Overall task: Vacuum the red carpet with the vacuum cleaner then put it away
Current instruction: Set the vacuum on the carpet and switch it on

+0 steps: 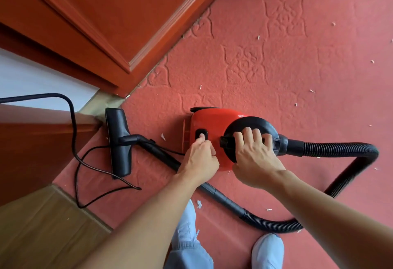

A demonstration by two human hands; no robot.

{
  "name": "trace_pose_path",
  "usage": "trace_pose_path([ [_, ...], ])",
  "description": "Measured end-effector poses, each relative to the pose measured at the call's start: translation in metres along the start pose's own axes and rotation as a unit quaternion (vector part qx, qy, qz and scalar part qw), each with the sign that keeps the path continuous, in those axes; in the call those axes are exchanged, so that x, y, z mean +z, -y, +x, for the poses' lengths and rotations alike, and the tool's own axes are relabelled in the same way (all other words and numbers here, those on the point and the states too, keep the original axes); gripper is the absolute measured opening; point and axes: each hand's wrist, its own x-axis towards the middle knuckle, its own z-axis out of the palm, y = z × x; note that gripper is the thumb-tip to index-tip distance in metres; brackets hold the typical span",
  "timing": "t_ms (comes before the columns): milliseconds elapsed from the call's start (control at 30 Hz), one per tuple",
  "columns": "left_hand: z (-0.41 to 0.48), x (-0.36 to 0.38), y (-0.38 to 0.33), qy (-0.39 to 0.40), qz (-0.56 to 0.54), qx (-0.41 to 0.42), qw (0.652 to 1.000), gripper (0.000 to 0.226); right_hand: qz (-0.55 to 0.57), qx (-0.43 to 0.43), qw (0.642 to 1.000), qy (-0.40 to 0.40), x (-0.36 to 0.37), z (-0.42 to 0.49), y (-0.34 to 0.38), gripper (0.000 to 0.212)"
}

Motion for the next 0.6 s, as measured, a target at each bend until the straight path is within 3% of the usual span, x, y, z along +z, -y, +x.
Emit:
trace_pose_path([
  [200, 0.009, 0.011, -0.005, 0.036, 0.054, -0.021, 0.998, 0.029, -0.008, 0.005, 0.998, -0.058, 0.014, 0.007, 0.0, 0.039],
  [300, 0.009, 0.011, -0.007, 0.04, 0.086, -0.014, 0.995, 0.029, -0.02, 0.003, 0.999, -0.046, 0.012, 0.007, 0.0, 0.043],
  [467, -0.002, -0.015, -0.005, -0.066, 0.016, -0.055, 0.996, 0.034, 0.031, -0.026, 0.999, -0.018, -0.004, -0.002, -0.005, 0.05],
  [533, -0.012, -0.021, -0.008, -0.088, 0.032, -0.055, 0.994, 0.032, 0.03, -0.023, 0.997, -0.061, -0.009, -0.013, -0.006, 0.05],
  [600, -0.025, -0.022, -0.01, -0.061, 0.056, -0.04, 0.996, 0.031, 0.063, -0.012, 0.989, -0.132, -0.011, -0.028, -0.005, 0.039],
])
